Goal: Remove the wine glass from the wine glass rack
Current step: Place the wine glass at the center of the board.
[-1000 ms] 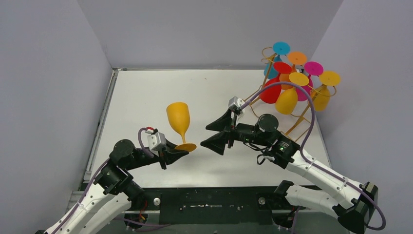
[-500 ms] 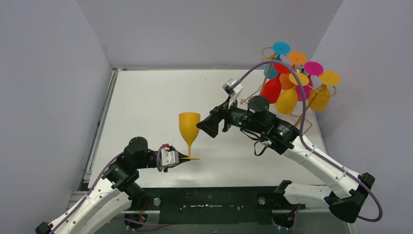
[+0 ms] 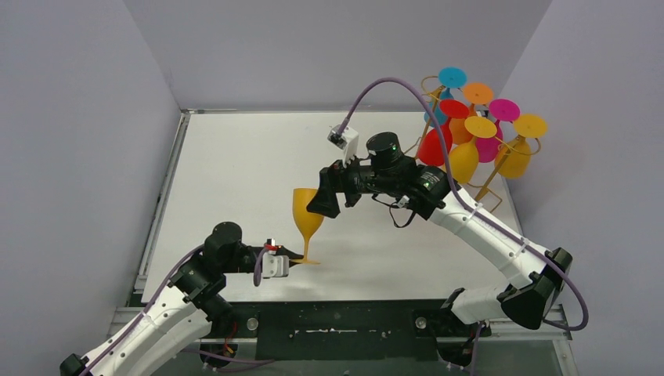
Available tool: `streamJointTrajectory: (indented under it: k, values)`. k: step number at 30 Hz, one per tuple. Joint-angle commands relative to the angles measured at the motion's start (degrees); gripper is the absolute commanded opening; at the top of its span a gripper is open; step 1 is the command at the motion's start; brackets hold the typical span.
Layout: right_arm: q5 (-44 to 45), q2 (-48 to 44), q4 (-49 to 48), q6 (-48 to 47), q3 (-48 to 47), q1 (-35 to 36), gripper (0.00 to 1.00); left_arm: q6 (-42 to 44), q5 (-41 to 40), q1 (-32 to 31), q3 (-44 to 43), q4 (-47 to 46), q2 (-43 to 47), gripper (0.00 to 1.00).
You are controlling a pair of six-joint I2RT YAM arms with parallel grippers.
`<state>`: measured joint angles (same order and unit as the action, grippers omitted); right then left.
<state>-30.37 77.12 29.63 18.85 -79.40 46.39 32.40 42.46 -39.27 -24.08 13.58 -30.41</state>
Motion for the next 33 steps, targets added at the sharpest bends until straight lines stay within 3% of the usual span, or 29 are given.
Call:
streamJointTrajectory:
  k: [1,5,12,17,22,33]
  values:
    - [-3.4,1.7,0.3,-1.3,-5.2,-2.2,0.89,2.2,4.0,0.0,0.6,-2.0,0.8,0.0]
    - [-5.7,2.8,-0.5,-0.3,-6.2,-4.8,0.85,1.8,3.0,-0.1,1.3,-2.4,2.0,0.0]
    - [-14.3,7.2,1.7,0.2,-8.8,-5.9,0.68,2.8,0.9,-0.1,2.1,-2.3,2.3,0.0]
    - [-15.1,9.9,3.1,-1.2,-11.6,-5.4,0.65,3.6,-1.6,-0.1,2.9,-2.7,3.2,0.0]
    - [-17.8,15.0,9.8,-4.9,-17.4,-5.5,0.65,4.4,-1.2,-0.1,3.6,-2.9,3.4,0.0]
    - [-26.0,22.7,21.5,-11.5,-26.4,-5.1,0.48,5.5,-1.8,-0.3,3.7,-2.1,2.4,0.0]
